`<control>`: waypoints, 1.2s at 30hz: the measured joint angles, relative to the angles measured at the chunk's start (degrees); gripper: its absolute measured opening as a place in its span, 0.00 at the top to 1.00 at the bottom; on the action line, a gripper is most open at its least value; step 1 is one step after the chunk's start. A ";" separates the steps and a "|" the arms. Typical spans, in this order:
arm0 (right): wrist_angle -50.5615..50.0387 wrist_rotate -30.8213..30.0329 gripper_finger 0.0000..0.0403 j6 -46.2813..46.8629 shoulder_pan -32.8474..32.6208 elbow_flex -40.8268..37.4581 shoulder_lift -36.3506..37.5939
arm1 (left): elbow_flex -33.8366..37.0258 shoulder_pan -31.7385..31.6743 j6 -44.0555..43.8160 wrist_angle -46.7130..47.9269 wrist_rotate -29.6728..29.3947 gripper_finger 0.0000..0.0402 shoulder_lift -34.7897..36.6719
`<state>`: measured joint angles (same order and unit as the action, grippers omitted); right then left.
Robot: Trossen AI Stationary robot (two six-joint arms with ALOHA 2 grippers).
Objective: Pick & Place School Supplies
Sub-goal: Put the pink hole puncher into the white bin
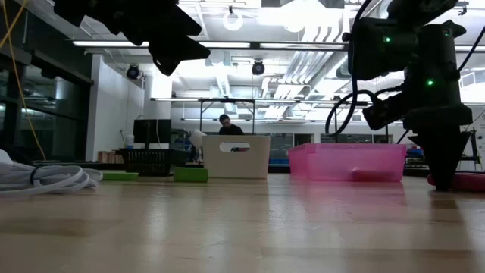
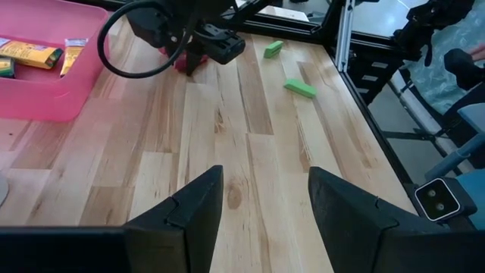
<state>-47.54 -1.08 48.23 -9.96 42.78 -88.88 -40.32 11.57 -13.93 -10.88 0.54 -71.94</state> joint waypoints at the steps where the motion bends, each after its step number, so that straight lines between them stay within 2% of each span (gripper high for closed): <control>1: -0.04 0.00 0.65 0.00 0.00 0.00 0.00 | 0.00 0.00 0.00 -0.03 0.00 0.53 0.00; 7: -0.08 0.02 0.67 0.00 0.00 -0.02 -0.02 | 0.00 -0.02 0.00 -0.03 -0.02 0.53 0.00; 19: 0.07 0.76 0.90 -0.05 0.00 -0.04 -0.04 | 0.00 -0.02 0.00 -0.08 -0.07 0.53 0.00; 28: -1.47 1.06 0.92 -1.25 0.00 0.84 -0.05 | 0.00 -0.02 0.00 -0.08 -0.28 0.53 0.00; 36: -7.82 -0.40 0.92 -5.24 0.00 10.82 -0.01 | 0.00 -0.02 -0.02 -0.12 -0.26 0.53 0.00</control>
<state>-55.36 -1.48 42.99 -9.96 53.61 -88.89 -40.32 11.55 -13.95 -11.00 0.27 -71.94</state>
